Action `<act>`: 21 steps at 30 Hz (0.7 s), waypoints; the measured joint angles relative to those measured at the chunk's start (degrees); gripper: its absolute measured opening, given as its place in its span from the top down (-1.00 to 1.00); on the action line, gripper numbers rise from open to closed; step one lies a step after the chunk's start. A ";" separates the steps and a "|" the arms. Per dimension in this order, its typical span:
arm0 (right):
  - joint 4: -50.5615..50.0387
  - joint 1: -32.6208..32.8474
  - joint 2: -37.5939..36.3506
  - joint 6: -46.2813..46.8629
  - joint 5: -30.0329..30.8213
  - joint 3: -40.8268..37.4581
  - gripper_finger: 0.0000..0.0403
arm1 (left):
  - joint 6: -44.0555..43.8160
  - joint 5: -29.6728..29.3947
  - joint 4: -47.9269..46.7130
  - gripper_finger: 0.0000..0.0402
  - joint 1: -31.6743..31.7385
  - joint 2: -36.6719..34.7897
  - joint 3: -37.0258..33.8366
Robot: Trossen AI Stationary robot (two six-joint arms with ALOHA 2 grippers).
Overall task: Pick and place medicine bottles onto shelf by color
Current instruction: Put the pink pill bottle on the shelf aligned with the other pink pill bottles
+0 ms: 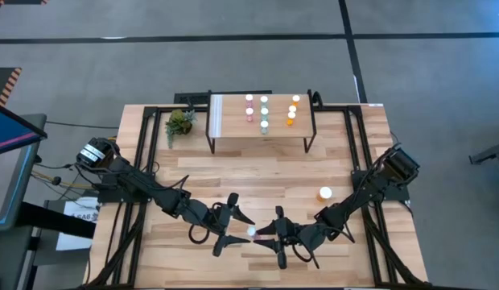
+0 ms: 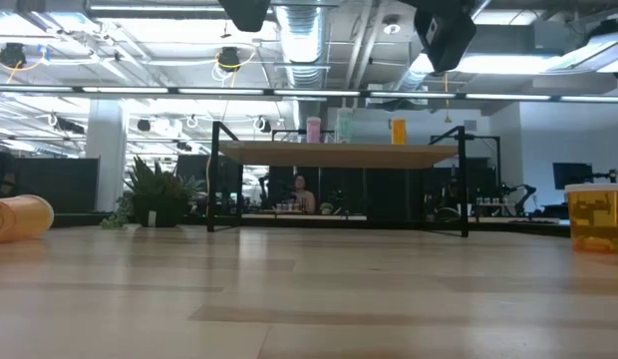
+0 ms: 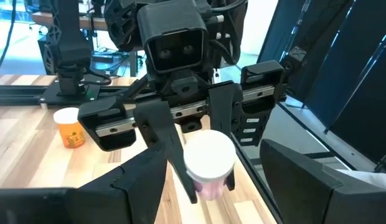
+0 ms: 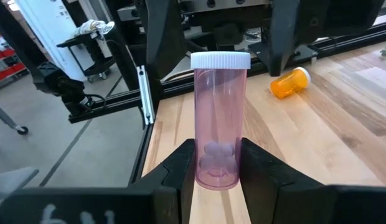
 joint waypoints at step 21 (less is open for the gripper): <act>-0.03 0.00 0.00 -3.52 -0.02 0.00 0.37 | -0.56 0.51 0.01 -0.05 0.00 0.00 0.00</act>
